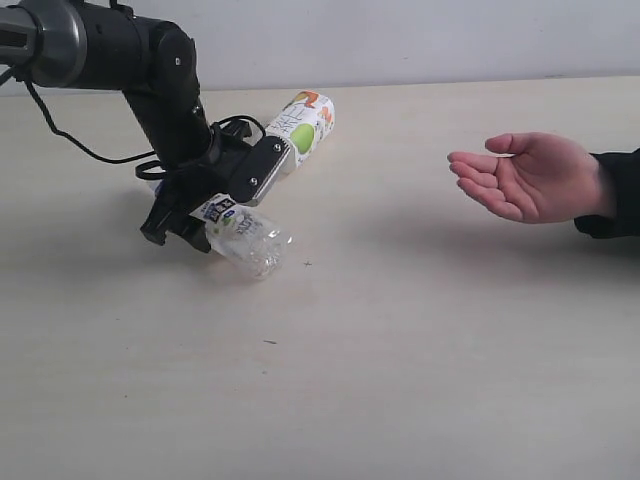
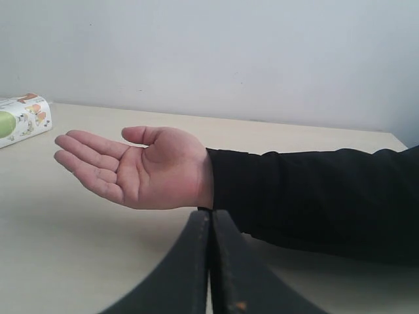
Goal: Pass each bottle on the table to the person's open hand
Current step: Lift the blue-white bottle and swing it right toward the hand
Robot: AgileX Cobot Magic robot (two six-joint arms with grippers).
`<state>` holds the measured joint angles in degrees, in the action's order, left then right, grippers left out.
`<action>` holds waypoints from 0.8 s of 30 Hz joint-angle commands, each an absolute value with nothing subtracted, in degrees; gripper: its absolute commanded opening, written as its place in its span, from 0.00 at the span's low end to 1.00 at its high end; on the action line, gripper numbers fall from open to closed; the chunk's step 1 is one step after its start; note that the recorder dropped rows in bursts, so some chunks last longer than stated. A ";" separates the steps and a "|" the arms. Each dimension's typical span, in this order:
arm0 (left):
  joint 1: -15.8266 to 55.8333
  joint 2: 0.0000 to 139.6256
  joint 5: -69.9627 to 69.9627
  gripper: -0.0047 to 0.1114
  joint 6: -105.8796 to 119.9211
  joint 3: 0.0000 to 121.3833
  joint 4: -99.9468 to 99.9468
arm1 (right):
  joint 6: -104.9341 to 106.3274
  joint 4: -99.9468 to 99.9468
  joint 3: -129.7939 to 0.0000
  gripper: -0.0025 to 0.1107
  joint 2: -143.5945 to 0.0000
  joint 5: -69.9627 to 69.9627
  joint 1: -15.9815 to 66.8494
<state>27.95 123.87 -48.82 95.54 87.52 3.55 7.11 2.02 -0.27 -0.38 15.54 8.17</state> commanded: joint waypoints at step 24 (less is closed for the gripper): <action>27.79 125.04 -48.54 0.39 95.53 87.18 5.36 | 7.31 2.06 0.00 0.03 0.00 15.33 8.03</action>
<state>27.95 125.07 -47.52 95.54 87.42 4.70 7.11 2.02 -0.27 -0.38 15.54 8.17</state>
